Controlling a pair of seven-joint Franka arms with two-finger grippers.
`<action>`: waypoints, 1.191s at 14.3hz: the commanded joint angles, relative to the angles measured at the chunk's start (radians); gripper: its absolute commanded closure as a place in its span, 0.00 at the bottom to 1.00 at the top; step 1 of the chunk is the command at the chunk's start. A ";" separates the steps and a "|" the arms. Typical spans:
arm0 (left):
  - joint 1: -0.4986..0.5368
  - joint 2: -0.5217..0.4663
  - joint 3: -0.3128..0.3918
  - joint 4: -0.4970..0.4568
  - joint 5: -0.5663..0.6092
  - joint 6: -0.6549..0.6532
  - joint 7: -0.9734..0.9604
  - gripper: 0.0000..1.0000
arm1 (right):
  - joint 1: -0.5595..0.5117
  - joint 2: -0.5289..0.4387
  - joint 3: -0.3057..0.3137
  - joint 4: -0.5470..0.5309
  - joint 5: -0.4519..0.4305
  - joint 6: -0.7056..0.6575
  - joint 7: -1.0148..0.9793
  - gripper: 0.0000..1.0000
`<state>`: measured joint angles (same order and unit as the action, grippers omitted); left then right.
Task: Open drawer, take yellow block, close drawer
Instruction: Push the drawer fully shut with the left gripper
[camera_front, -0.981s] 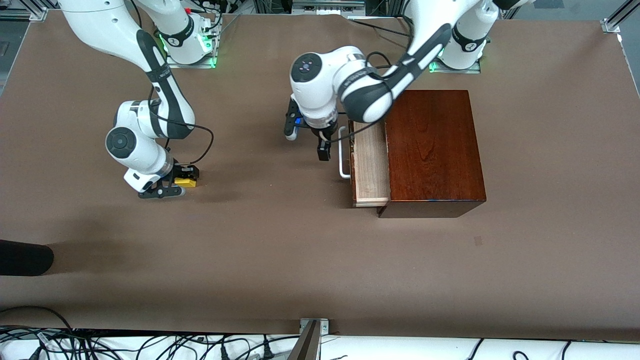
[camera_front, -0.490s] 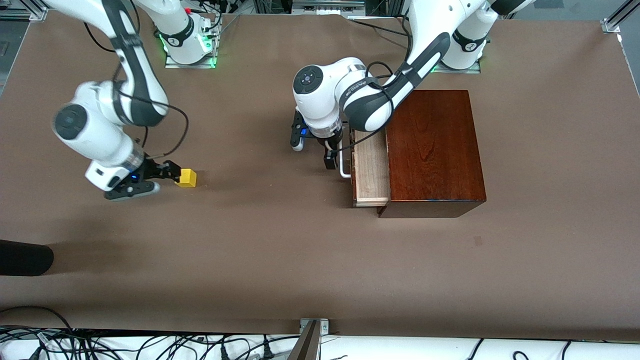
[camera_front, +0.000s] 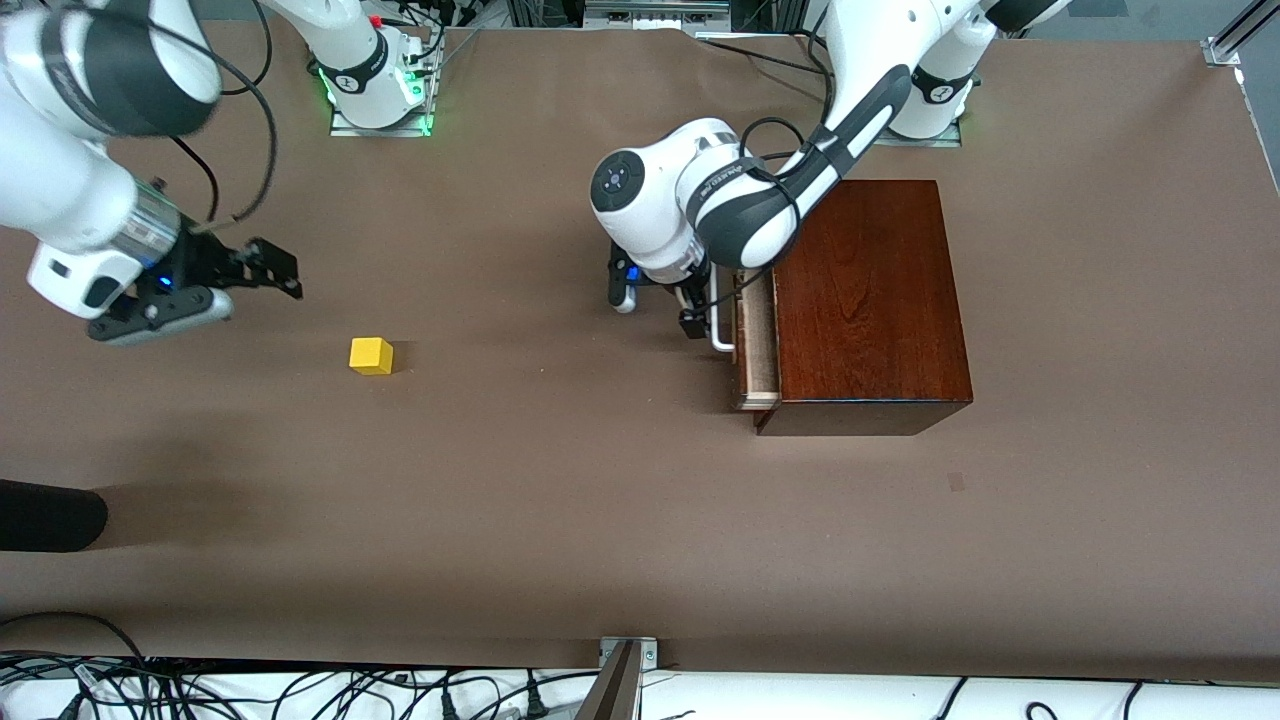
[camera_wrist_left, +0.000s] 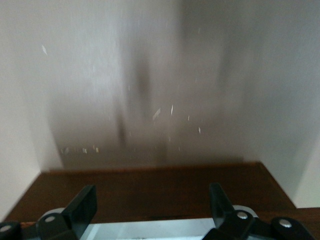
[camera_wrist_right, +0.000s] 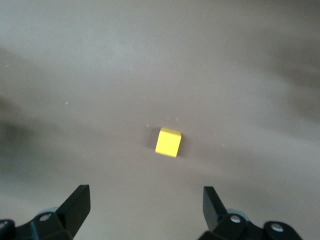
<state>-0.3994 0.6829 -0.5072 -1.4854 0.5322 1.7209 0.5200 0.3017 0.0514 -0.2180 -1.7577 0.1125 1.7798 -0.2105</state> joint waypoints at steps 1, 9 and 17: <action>0.040 -0.028 0.001 -0.001 0.008 -0.070 0.014 0.00 | -0.021 0.002 0.006 0.145 -0.005 -0.162 -0.023 0.00; 0.083 -0.051 -0.030 0.007 -0.042 -0.064 0.009 0.00 | -0.010 -0.016 0.017 0.239 -0.074 -0.220 -0.006 0.00; 0.321 -0.377 -0.036 -0.001 -0.403 -0.162 -0.009 0.00 | -0.018 -0.002 -0.011 0.257 -0.097 -0.224 0.002 0.00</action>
<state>-0.1887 0.3786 -0.5360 -1.4551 0.1828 1.5932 0.5076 0.2913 0.0440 -0.2319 -1.5298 0.0271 1.5767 -0.2114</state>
